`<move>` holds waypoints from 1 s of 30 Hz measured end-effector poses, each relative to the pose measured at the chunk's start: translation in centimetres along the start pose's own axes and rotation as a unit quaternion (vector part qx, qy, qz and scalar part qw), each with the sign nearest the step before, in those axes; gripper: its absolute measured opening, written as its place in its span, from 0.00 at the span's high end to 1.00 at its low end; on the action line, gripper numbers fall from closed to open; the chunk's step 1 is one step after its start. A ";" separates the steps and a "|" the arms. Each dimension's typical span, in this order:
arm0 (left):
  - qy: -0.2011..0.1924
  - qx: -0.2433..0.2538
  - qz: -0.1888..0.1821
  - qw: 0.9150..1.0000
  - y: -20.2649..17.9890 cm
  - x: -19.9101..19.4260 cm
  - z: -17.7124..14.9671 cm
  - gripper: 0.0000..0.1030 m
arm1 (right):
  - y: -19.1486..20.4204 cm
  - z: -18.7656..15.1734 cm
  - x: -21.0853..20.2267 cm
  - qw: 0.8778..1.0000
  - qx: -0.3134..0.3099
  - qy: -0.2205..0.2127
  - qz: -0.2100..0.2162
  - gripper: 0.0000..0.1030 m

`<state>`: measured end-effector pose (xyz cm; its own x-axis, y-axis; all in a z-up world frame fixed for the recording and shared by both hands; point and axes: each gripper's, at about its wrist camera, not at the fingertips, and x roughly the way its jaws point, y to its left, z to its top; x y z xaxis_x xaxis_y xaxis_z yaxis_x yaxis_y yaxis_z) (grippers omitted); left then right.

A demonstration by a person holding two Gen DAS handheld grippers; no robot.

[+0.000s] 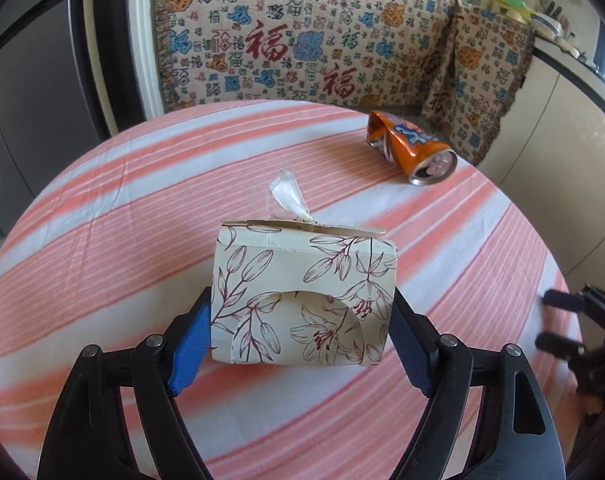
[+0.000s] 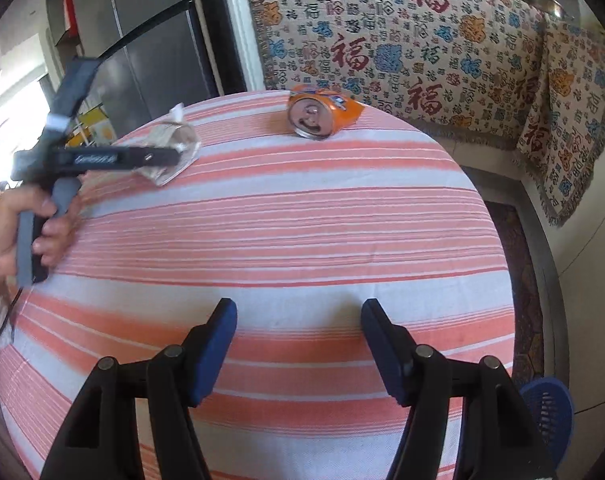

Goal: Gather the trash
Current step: 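Grasp the floral tissue box with the left gripper while the right gripper grasps the orange Fanta can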

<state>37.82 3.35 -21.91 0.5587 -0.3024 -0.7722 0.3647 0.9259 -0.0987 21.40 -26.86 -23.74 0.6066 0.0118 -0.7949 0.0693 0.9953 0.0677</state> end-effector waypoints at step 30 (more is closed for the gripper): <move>-0.013 -0.047 -0.018 0.999 -0.8 -1.6 -2.3 0.20 | 1.2 13.8 10.7 0.989 0.123 -0.055 -0.061 0.31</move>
<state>34.92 3.64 -22.09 0.5654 -0.3403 -0.7513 0.3141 0.9311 -0.1853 38.94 -26.87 -23.82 0.6629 -0.1315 -0.7371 0.3307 0.9347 0.1307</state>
